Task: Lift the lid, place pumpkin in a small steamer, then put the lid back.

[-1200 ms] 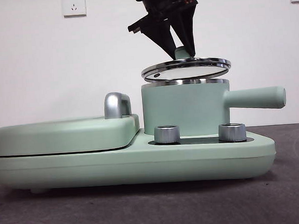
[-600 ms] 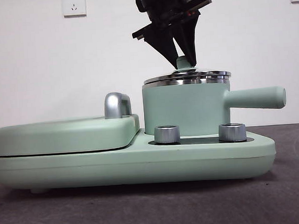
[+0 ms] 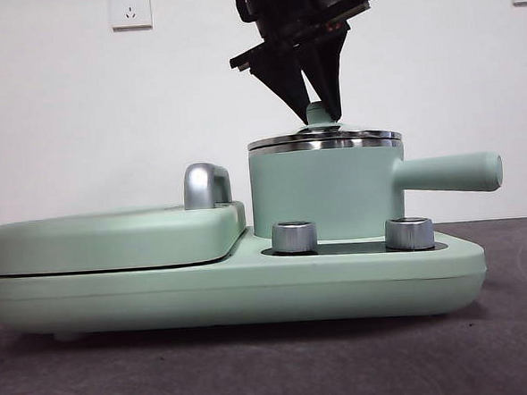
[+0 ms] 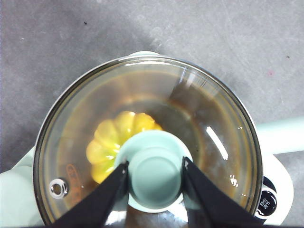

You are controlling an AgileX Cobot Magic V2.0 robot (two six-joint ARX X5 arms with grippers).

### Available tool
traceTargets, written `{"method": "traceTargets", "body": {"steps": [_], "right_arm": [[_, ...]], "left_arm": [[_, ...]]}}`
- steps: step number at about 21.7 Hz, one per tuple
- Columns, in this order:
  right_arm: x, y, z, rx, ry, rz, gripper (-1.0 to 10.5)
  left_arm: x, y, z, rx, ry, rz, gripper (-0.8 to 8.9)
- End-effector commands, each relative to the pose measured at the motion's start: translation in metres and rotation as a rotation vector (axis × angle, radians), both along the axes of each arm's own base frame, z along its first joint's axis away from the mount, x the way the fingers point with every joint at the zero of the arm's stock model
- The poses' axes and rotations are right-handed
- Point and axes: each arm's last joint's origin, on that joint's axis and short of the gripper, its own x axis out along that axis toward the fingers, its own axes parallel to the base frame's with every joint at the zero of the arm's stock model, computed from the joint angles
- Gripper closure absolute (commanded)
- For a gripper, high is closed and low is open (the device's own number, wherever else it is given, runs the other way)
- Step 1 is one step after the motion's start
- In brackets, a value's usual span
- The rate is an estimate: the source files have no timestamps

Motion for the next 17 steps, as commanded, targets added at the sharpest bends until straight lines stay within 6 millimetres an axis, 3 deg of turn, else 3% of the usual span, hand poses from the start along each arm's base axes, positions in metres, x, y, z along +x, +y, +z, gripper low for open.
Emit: {"method": "traceTargets", "body": {"steps": [1,4,5,7,9,13,17], "right_arm": [[-0.001,0.000,0.002,0.019,-0.004,-0.004,4.1],[-0.001,0.000,0.002,0.019,-0.004,-0.004,4.1],[-0.001,0.000,0.002,0.019,-0.003,-0.004,4.1],[-0.001,0.000,0.002,0.019,-0.003,-0.004,4.1],[-0.001,0.000,0.002,0.019,-0.003,-0.004,4.1],[-0.001,0.000,0.002,0.022,-0.001,-0.006,4.1],[-0.001,0.000,0.002,0.026,0.002,-0.010,4.1]], "left_arm": [[0.002,-0.008,-0.008,0.011,0.008,-0.010,7.98],[0.003,-0.009,-0.011,0.013,0.015,-0.004,7.88],[0.003,-0.009,-0.011,0.008,0.014,0.002,7.42],[0.004,-0.010,-0.010,-0.015,0.020,0.040,4.41],[0.003,-0.008,-0.007,-0.027,0.033,0.071,2.47],[-0.016,0.009,0.018,-0.028,0.092,0.109,2.47],[-0.050,0.037,0.073,-0.144,0.081,0.099,2.51]]}}
